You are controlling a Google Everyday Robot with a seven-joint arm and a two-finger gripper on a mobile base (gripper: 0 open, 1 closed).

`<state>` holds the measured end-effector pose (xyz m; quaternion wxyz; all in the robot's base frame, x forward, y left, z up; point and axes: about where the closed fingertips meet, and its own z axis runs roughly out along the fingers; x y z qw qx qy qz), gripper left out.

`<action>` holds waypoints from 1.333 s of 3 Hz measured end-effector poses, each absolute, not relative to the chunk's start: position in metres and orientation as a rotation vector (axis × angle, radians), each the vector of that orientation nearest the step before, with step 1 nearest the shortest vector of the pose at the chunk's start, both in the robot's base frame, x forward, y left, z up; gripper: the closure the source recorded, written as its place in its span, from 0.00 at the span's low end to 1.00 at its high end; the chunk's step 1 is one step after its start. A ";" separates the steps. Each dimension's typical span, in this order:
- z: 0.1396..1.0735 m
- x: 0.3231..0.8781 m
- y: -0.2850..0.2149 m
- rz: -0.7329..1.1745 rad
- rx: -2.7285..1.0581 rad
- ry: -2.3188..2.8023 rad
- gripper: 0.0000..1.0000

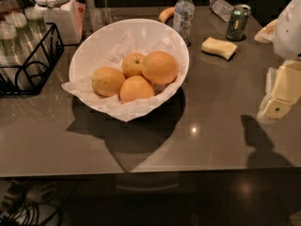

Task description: Pick orange from white bowl

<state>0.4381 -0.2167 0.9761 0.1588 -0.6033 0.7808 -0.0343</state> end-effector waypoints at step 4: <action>0.980 0.501 -0.139 0.084 -1.904 2.001 0.00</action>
Offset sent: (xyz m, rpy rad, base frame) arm 0.0118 0.0104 0.0047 0.0160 -0.0143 0.0424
